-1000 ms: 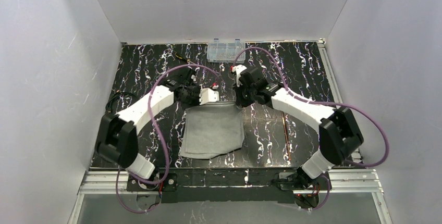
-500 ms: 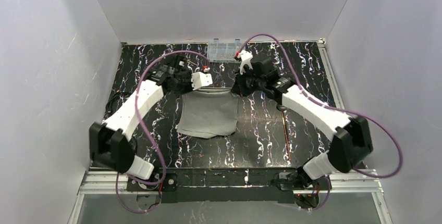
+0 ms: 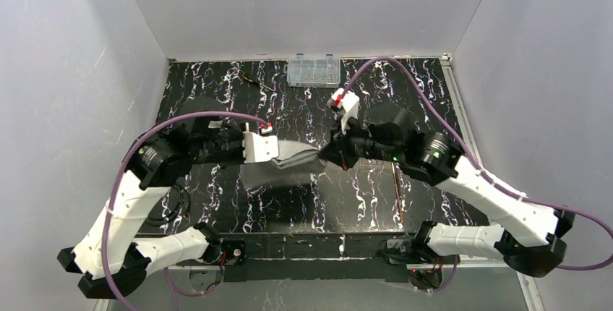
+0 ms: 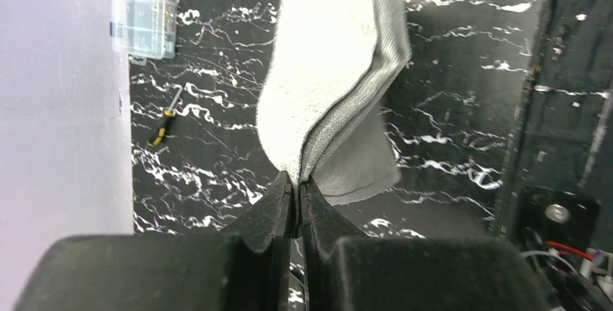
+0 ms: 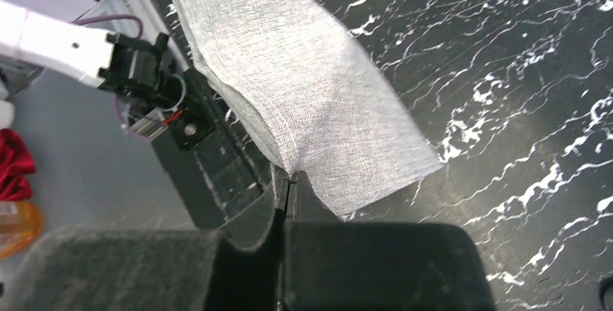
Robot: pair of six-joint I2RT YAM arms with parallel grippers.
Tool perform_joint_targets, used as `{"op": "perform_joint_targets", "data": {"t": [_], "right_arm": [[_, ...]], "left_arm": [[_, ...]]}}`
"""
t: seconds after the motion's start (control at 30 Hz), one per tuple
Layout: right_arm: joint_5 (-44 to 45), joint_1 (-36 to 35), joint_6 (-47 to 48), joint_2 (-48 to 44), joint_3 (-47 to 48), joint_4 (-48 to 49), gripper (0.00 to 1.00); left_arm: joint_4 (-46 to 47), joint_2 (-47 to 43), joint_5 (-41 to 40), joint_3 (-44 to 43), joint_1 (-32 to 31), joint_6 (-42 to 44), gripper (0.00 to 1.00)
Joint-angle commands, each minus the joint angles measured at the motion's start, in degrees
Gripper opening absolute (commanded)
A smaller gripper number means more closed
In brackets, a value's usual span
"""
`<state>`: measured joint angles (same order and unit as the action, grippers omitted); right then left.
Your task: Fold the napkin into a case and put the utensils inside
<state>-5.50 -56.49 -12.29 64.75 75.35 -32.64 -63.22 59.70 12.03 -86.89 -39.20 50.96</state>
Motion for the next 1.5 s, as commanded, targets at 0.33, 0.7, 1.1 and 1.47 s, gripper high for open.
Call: {"op": "perform_joint_targets", "data": {"t": [0.33,0.7,1.1,1.47], "right_arm": [[21.18,-5.66,-6.40,-0.32,2.07,-13.09,0.01],[9.59,18.82,0.31,15.09,-7.37,4.56,0.01],[3.30,25.33,0.97,33.14,-4.32,16.58,0.01],[-0.51,29.67,3.89,43.51,2.88,19.11,0.01]], "left_arm": [[-5.10,-2.66,-0.59,9.57,-1.93,-6.91,0.00],[18.78,22.09,-6.05,18.22,9.12,0.21,0.00],[28.32,40.74,-9.40,9.64,12.94,2.70,0.00],[32.01,51.00,-15.85,3.12,13.45,-1.12,0.00]]}}
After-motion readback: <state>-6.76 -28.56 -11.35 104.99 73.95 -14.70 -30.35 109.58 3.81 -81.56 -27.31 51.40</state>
